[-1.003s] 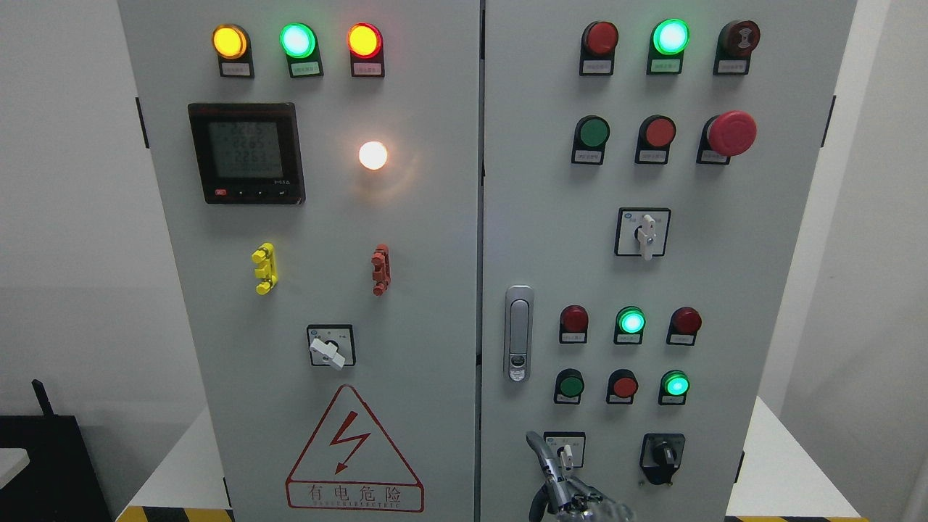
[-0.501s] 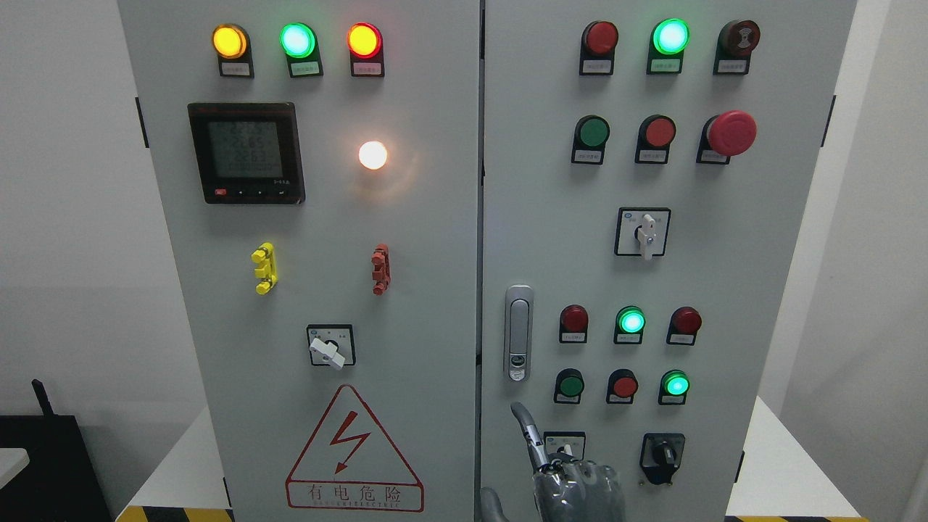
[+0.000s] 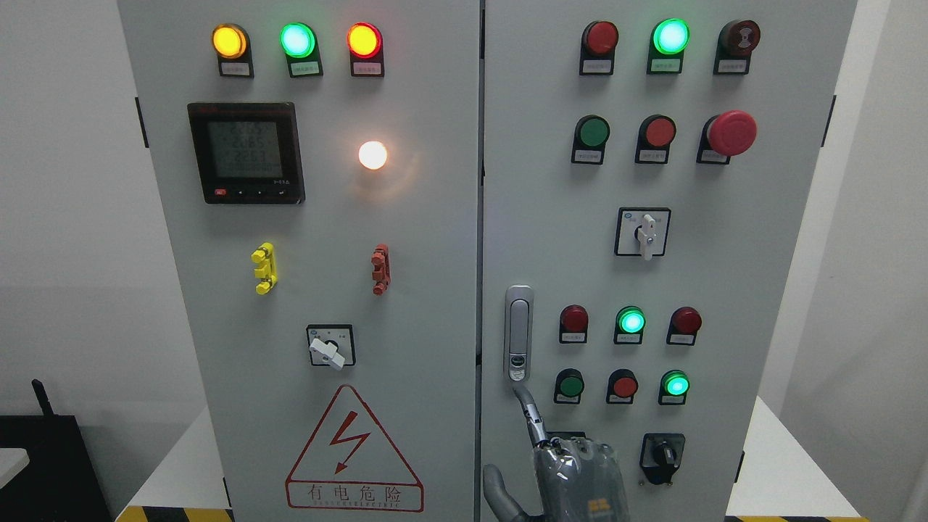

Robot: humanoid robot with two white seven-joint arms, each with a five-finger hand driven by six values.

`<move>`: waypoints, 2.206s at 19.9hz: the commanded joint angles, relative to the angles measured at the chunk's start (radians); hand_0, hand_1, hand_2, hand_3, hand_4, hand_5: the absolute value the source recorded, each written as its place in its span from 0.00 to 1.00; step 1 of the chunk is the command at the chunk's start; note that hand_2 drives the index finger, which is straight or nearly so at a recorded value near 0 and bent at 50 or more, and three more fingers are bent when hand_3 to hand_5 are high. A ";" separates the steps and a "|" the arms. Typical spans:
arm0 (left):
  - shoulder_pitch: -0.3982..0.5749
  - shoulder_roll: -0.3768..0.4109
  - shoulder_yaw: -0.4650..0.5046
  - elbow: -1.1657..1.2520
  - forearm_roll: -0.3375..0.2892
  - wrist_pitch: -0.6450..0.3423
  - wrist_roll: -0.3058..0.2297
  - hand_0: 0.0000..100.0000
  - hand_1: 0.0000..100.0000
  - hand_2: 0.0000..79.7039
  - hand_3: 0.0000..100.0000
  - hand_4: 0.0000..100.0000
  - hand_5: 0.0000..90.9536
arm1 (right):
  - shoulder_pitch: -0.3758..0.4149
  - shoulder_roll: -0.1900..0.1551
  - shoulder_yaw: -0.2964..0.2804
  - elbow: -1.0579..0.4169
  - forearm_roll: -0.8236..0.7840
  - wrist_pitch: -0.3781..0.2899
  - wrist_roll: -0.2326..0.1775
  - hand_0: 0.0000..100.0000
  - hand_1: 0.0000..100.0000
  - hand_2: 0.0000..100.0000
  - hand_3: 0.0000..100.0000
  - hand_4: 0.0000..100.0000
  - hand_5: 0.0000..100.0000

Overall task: Release door handle
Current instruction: 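Raise the right hand from below toward the silver door handle, then move the right hand up alongside the silver lever handle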

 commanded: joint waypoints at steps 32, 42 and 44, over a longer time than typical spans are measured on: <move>0.000 0.000 0.000 -0.009 -0.028 -0.001 0.001 0.12 0.39 0.00 0.00 0.00 0.00 | -0.054 -0.001 -0.006 0.065 -0.002 0.039 0.038 0.41 0.41 0.00 1.00 1.00 1.00; 0.000 0.000 0.000 -0.009 -0.028 -0.001 0.001 0.12 0.39 0.00 0.00 0.00 0.00 | -0.052 -0.001 -0.006 0.061 -0.002 0.042 0.057 0.41 0.41 0.00 1.00 1.00 1.00; 0.000 0.000 0.000 -0.009 -0.028 -0.001 0.001 0.12 0.39 0.00 0.00 0.00 0.00 | -0.049 0.000 -0.006 0.062 -0.003 0.042 0.058 0.41 0.41 0.00 1.00 1.00 1.00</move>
